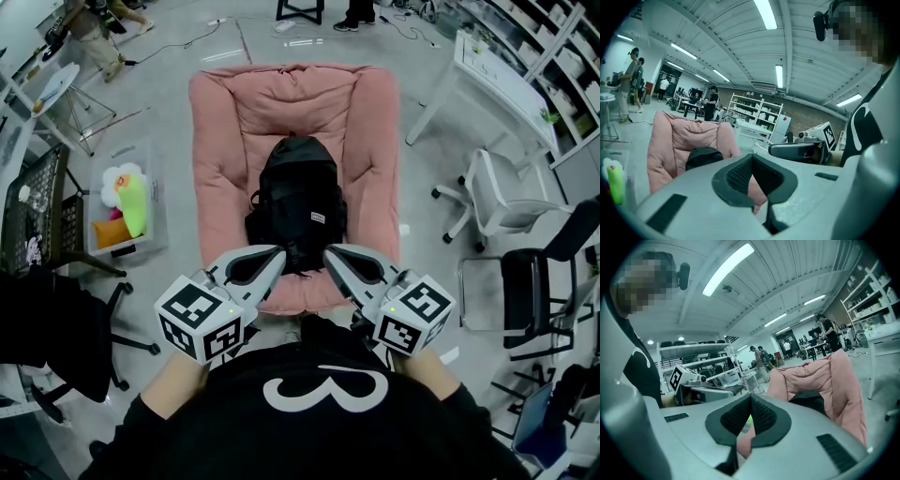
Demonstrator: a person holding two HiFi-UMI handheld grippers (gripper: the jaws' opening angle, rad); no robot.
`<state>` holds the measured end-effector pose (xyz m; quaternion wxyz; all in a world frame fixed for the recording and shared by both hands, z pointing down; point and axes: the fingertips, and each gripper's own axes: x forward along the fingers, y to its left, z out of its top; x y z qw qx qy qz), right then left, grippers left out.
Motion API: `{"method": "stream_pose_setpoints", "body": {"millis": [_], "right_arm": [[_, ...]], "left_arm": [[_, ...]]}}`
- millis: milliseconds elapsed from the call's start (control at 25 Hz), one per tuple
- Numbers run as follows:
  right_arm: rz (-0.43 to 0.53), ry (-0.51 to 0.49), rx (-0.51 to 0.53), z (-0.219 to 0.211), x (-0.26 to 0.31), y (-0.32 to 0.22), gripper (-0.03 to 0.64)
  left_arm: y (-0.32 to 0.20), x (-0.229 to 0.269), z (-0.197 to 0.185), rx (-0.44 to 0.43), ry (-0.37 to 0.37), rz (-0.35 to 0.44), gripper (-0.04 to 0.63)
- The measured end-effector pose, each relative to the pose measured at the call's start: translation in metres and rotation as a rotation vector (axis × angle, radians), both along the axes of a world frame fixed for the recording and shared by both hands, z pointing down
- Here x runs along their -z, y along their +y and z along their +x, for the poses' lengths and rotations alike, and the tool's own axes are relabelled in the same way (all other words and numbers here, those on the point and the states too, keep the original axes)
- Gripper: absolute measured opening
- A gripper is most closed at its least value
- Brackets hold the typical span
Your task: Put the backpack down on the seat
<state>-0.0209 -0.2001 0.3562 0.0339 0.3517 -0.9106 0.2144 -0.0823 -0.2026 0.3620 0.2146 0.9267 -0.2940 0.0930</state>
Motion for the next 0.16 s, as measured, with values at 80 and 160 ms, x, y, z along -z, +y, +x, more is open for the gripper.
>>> {"method": "stream_pose_setpoints", "body": {"millis": [80, 160], "right_arm": [[-0.001, -0.001, -0.001, -0.0005, -0.0031, -0.0014, 0.003], [-0.002, 0.000, -0.004, -0.0013, -0.0068, -0.0035, 0.003]], "left_arm": [[-0.0014, -0.0034, -0.0004, -0.001, -0.004, 0.002, 0.006], [-0.0035, -0.0074, -0.0014, -0.003, -0.008, 0.003, 0.006]]}}
